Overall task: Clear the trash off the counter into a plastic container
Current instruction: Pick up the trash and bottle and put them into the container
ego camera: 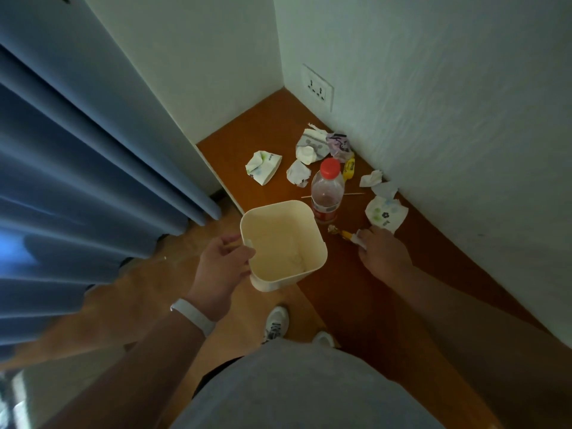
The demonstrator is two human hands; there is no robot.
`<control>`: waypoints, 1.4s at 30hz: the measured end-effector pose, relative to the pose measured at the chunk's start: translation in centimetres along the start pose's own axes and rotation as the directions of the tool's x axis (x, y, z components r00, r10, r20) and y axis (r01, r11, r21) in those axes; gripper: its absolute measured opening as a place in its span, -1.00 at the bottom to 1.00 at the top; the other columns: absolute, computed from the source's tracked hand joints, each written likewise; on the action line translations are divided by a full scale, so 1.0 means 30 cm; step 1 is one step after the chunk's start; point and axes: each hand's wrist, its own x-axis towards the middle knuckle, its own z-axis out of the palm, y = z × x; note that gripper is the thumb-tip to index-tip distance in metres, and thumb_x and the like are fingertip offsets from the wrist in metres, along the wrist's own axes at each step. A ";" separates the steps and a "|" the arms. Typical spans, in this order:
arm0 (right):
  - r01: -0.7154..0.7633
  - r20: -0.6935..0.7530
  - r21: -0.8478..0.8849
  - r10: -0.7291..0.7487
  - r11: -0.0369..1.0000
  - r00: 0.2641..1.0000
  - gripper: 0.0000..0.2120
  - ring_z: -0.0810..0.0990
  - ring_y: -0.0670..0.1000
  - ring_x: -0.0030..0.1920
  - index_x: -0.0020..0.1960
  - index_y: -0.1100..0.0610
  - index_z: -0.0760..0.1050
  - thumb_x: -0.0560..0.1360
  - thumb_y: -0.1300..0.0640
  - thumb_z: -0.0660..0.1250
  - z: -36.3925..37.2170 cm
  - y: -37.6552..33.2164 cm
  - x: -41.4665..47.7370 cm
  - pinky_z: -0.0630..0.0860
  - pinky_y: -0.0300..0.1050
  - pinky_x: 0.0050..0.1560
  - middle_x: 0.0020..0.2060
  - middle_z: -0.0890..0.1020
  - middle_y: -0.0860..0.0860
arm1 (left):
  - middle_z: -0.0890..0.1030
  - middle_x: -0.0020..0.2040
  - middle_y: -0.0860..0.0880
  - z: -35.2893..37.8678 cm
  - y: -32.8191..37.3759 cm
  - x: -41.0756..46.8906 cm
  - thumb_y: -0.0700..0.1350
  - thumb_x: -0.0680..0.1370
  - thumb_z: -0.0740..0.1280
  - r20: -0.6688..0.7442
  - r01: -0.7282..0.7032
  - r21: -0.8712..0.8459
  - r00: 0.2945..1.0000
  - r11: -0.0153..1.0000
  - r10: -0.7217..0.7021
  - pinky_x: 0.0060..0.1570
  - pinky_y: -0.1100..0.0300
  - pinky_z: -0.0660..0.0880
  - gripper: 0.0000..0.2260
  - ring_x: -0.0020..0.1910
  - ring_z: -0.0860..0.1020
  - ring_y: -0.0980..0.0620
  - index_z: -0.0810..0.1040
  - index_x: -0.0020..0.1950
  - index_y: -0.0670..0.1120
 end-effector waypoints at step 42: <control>-0.091 -0.094 0.058 0.096 0.994 0.991 -0.57 0.47 0.02 0.19 0.37 0.08 0.42 0.56 -0.08 0.26 -0.088 0.050 -0.144 0.50 -0.04 0.11 0.23 0.49 0.03 | 0.67 0.11 -0.17 0.033 -0.014 0.036 -0.29 0.58 0.36 0.089 0.018 -0.035 0.996 0.999 -0.015 -0.15 0.05 0.60 -0.75 -0.12 0.67 -0.03 0.53 0.24 -0.09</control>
